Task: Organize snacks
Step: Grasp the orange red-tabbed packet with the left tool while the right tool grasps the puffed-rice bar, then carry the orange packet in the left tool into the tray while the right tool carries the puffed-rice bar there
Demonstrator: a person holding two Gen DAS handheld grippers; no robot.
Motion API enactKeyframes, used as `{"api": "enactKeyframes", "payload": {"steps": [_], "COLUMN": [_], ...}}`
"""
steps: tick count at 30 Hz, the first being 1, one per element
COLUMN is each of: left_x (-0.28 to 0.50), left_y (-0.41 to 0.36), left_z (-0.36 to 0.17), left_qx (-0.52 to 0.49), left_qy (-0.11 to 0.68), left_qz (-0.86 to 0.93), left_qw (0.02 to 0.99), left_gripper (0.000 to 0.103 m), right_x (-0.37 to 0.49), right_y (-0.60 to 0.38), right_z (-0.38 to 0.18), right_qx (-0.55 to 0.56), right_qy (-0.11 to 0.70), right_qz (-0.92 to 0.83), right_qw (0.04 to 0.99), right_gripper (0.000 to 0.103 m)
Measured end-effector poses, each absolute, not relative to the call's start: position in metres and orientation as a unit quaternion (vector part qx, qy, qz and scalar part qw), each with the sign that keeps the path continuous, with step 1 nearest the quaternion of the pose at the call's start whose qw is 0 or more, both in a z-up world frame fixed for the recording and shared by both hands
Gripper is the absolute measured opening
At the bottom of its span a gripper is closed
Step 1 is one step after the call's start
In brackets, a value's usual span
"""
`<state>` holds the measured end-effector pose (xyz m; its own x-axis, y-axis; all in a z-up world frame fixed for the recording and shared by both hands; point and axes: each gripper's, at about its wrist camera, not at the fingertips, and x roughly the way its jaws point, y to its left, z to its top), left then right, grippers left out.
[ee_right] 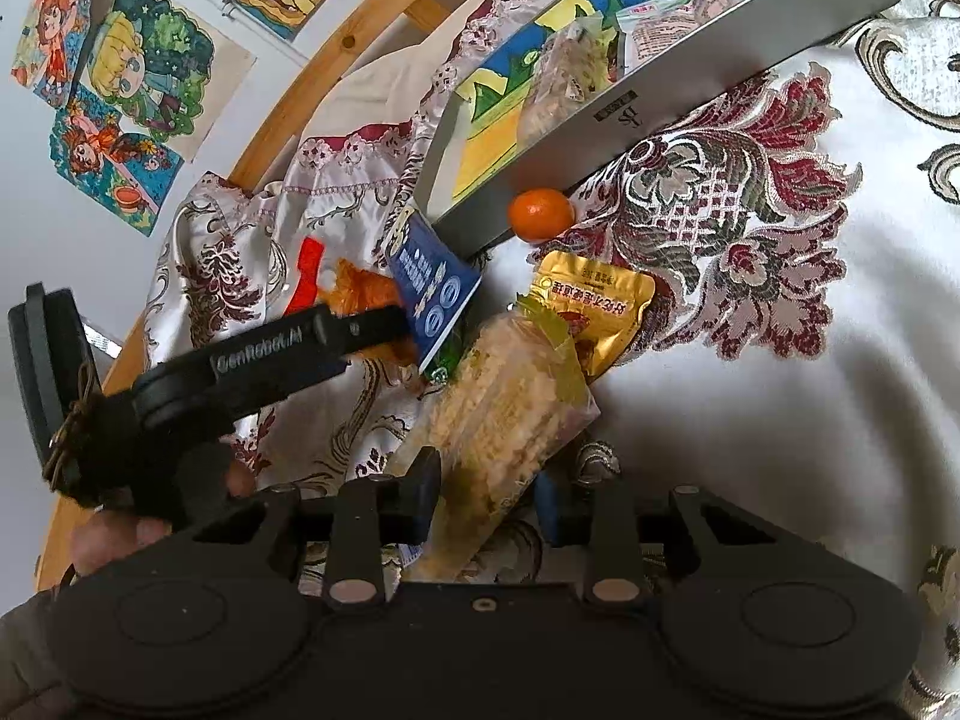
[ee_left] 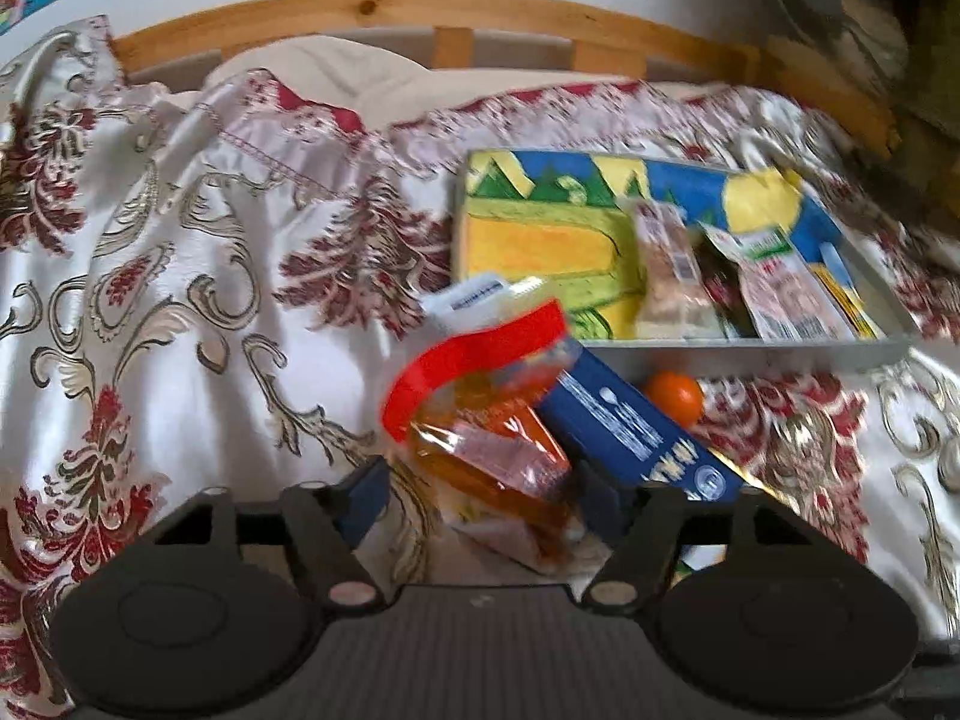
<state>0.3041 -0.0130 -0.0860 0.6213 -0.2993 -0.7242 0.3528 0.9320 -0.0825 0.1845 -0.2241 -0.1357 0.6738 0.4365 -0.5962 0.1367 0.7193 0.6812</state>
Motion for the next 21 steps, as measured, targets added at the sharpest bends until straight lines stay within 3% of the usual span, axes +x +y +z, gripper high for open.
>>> {"api": "enactKeyframes", "payload": {"steps": [4,7,8,21], "left_x": [0.316,0.319,0.317,0.288], "left_y": [-0.016,-0.016,-0.015,-0.016], "left_z": [-0.091,-0.098,-0.098,-0.078], "left_qx": [0.005,-0.012,-0.018,-0.021], "left_qy": [0.398,0.411,0.411,0.428], "left_qz": [-0.179,-0.202,-0.206,-0.180], "left_qw": [0.900,0.889,0.888,0.885], "left_gripper": [0.075,0.043,0.039,0.036], "right_x": [0.185,0.185,0.185,0.165], "right_y": [-0.223,-0.223,-0.224,-0.223], "right_z": [-0.136,-0.137,-0.137,-0.111], "right_qx": [0.364,0.364,0.363,0.297], "right_qy": [0.395,0.394,0.392,0.358], "right_qz": [0.089,0.088,0.088,0.042], "right_qw": [0.839,0.839,0.841,0.884], "right_gripper": [0.035,0.034,0.033,0.024]}}
